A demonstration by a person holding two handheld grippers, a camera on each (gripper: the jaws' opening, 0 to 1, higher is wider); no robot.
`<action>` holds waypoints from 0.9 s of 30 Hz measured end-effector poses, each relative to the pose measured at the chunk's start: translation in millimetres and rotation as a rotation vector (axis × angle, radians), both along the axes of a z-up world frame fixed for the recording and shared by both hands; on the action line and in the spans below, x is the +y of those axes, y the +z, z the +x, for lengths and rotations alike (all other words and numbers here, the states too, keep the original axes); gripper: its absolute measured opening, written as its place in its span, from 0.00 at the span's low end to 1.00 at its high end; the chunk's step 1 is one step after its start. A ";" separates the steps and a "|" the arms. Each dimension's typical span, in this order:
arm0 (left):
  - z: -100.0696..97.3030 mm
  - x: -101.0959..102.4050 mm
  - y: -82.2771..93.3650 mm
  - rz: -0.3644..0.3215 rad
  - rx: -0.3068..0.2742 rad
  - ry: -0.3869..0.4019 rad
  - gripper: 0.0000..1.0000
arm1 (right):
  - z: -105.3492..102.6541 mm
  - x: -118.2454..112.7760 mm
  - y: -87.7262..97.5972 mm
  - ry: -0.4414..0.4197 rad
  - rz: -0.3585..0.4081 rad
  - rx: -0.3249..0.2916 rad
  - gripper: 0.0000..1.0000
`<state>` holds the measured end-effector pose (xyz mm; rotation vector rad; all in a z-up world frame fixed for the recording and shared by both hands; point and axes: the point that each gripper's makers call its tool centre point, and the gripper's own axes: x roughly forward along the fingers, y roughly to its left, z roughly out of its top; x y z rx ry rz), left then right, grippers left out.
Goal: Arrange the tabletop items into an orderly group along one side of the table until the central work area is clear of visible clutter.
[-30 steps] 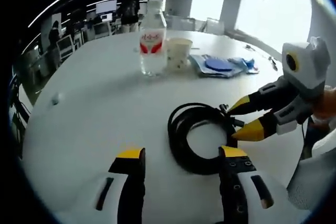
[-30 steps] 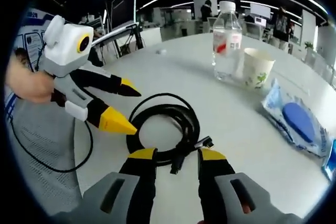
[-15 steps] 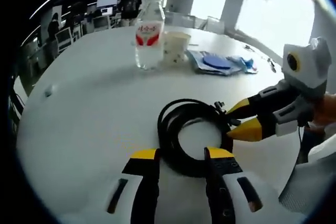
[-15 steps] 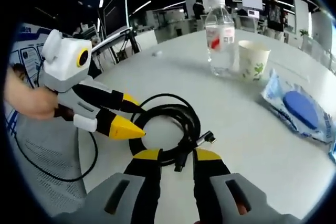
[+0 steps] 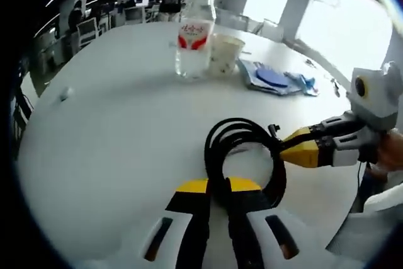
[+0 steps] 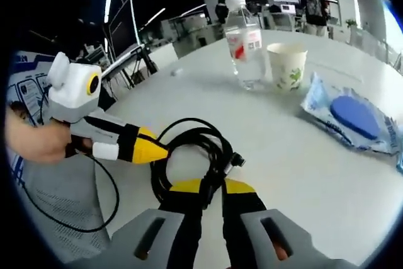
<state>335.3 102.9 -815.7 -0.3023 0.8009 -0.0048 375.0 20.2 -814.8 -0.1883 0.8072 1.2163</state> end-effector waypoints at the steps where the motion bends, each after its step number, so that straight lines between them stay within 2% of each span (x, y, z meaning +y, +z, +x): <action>1: 0.3 -0.3 1.1 0.003 0.001 -0.006 0.03 | -0.7 -0.6 1.7 0.004 0.001 0.000 0.07; 5: 1.7 -1.3 10.0 0.020 -0.007 -0.033 0.00 | 1.4 -2.1 8.3 0.000 0.013 -0.002 0.06; 8: 5.9 -2.5 17.7 0.004 -0.020 -0.035 0.00 | 4.4 -3.2 18.4 -0.012 0.033 -0.002 0.06; 15: 15.7 -7.9 35.9 0.042 -0.046 -0.076 0.00 | 10.6 -8.0 35.5 -0.024 0.059 -0.022 0.06; 27: 37.0 -30.8 62.1 0.062 -0.087 -0.117 0.00 | 28.9 -31.3 60.1 -0.065 0.089 -0.060 0.06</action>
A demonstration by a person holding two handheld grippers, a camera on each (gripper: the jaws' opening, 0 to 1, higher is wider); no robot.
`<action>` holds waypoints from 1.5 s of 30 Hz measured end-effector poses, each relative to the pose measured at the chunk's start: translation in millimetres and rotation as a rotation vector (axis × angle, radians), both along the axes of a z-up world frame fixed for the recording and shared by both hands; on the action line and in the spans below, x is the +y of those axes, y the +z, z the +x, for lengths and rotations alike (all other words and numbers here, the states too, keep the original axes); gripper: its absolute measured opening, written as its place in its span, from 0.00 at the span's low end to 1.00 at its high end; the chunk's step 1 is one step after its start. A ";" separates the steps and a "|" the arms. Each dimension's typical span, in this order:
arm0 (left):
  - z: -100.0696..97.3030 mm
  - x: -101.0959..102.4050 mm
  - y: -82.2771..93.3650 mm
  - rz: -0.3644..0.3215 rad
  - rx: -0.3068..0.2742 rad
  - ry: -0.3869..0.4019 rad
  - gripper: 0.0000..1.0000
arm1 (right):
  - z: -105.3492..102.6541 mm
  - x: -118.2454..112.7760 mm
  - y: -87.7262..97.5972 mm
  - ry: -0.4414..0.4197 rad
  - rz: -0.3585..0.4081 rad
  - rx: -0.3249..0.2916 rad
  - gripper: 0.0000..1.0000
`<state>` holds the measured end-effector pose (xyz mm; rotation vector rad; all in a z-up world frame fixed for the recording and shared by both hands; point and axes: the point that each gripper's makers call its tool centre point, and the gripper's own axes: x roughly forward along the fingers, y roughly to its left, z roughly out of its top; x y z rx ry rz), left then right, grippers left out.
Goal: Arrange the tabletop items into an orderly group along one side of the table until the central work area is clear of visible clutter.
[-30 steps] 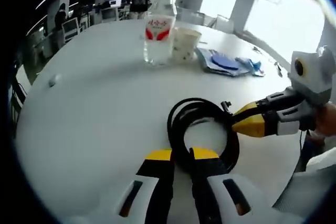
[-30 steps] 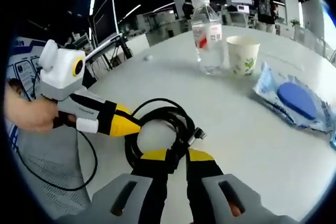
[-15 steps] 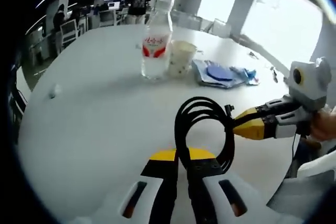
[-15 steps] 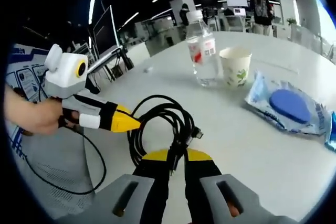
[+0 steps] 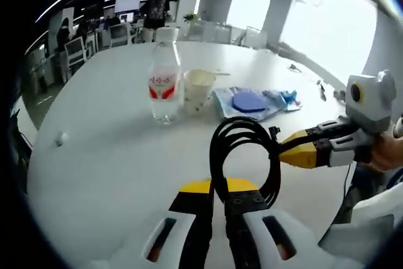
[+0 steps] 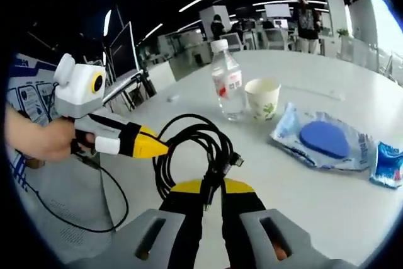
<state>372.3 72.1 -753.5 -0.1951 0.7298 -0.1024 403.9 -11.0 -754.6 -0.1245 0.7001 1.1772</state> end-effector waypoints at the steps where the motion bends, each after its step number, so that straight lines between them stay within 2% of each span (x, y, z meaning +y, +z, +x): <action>1: 2.5 -2.6 2.1 0.002 -0.006 -0.004 0.00 | 2.2 -4.0 3.2 -0.005 0.002 -0.007 0.06; 10: 21.8 -25.9 13.6 0.004 -0.027 -0.052 0.00 | 16.7 -30.9 17.2 -0.046 0.010 -0.035 0.06; 19: 43.4 -62.0 23.3 -0.003 -0.051 -0.117 0.00 | 33.9 -67.0 26.8 -0.100 0.004 -0.062 0.06; 35: 67.4 -111.7 32.6 0.000 -0.057 -0.211 0.00 | 50.2 -116.9 34.6 -0.193 0.010 -0.073 0.06; 45: 83.4 -151.4 35.3 -0.009 -0.062 -0.276 0.01 | 63.4 -156.0 37.6 -0.254 0.005 -0.083 0.06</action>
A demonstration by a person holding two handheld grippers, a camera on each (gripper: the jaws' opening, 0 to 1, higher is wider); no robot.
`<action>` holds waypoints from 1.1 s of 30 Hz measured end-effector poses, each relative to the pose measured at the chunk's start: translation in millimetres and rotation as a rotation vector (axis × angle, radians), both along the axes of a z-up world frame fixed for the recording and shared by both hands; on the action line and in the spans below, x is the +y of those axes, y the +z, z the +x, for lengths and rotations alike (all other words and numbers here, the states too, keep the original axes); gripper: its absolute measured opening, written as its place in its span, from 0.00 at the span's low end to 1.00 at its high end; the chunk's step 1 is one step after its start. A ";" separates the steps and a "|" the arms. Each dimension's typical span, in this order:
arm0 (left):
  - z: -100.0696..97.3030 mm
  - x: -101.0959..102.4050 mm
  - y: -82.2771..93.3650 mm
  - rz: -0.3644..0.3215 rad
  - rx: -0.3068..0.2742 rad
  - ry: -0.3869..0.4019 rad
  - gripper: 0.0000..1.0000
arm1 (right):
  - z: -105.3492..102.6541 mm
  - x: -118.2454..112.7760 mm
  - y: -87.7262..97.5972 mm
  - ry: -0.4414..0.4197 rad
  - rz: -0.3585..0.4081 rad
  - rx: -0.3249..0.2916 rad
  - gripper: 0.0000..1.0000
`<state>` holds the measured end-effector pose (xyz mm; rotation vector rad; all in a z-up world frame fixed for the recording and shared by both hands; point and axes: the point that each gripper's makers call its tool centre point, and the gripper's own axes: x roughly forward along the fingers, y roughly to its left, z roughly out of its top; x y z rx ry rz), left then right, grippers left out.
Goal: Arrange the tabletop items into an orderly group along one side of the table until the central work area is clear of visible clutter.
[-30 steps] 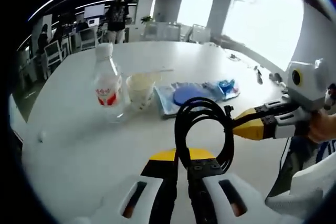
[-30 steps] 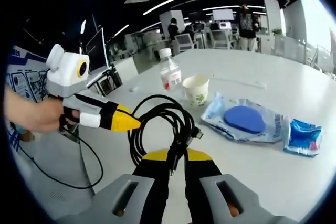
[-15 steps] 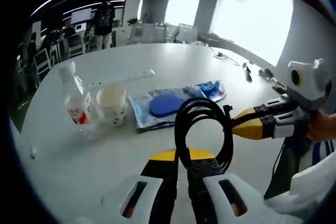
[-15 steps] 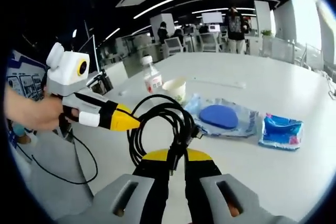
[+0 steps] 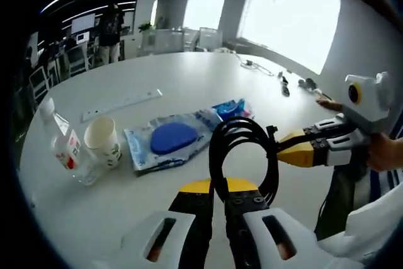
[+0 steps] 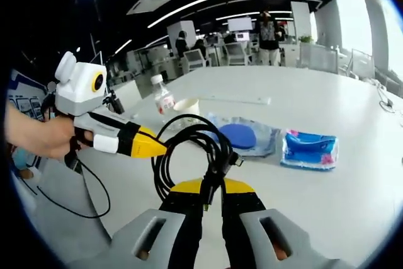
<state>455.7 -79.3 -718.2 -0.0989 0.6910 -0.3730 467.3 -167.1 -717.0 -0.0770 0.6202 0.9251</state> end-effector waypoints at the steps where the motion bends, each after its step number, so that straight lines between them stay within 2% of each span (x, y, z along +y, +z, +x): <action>1: 1.3 -3.1 0.2 -0.001 0.000 -0.005 0.01 | 1.2 -3.1 0.0 -0.005 0.000 0.000 0.06; 11: 15.9 -42.0 -0.9 -0.007 0.003 -0.073 0.01 | 11.8 -42.4 -0.3 -0.073 -0.006 0.000 0.06; 21: 23.6 -67.3 -5.1 -0.010 0.014 -0.125 0.01 | 15.0 -68.2 -5.8 -0.132 -0.005 0.010 0.06; 33: 41.8 -97.7 -8.6 -0.017 0.019 -0.173 0.01 | 30.2 -99.1 -7.5 -0.203 -0.002 0.015 0.06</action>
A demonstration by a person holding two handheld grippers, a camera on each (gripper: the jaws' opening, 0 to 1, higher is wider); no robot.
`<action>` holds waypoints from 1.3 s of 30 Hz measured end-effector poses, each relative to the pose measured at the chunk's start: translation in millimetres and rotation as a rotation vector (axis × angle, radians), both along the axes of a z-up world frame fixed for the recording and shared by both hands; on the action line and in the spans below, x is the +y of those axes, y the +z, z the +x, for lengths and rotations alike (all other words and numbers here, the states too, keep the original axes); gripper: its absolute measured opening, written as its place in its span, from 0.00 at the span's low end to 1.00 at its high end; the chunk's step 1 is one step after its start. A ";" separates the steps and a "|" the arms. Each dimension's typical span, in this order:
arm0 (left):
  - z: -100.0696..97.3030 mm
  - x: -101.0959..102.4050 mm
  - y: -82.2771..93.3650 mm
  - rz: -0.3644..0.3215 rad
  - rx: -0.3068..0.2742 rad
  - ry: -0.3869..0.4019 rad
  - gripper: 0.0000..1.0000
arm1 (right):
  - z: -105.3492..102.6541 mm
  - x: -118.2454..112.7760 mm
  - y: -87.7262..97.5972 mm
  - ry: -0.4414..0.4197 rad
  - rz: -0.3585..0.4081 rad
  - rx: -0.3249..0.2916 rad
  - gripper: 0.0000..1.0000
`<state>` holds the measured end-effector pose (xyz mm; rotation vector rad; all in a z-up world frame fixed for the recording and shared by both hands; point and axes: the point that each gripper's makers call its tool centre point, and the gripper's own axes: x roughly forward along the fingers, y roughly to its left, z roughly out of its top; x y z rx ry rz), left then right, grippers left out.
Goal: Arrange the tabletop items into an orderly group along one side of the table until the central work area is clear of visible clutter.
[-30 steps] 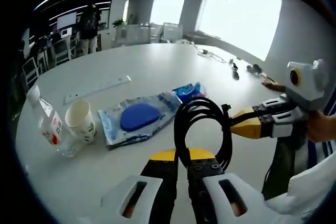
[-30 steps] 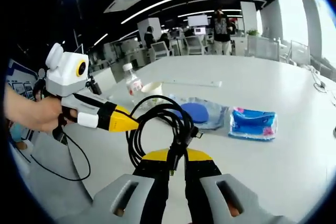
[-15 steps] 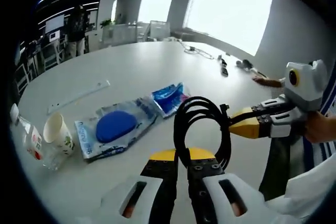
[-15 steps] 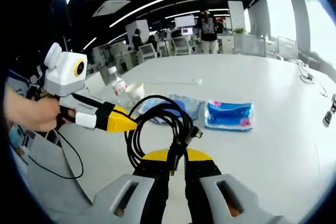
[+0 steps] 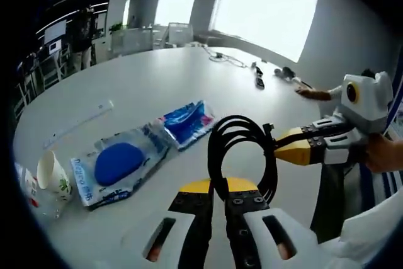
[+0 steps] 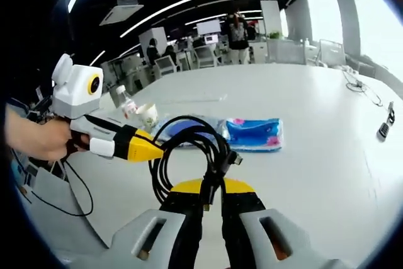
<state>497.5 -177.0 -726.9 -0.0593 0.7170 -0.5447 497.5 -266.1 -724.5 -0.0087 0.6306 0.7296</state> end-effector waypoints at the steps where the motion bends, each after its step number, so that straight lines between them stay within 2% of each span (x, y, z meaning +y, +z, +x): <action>1: 2.4 -5.0 0.0 -0.003 0.000 -0.001 0.01 | 2.7 -4.5 -0.9 -0.010 0.000 -0.002 0.06; 11: 19.3 -32.1 -8.4 -0.004 0.011 -0.044 0.01 | 19.8 -31.4 -6.1 -0.050 -0.009 0.004 0.06; 19: 30.1 -44.6 -14.7 0.004 0.019 -0.066 0.01 | 30.8 -43.7 -12.9 -0.064 -0.012 0.016 0.06; 30: 37.9 -44.1 -30.6 0.027 0.036 -0.072 0.02 | 41.4 -42.6 -27.3 -0.045 -0.016 0.040 0.06; 39: 44.7 -42.8 -49.1 0.057 0.068 -0.076 0.03 | 52.1 -40.1 -46.0 -0.016 -0.040 0.059 0.06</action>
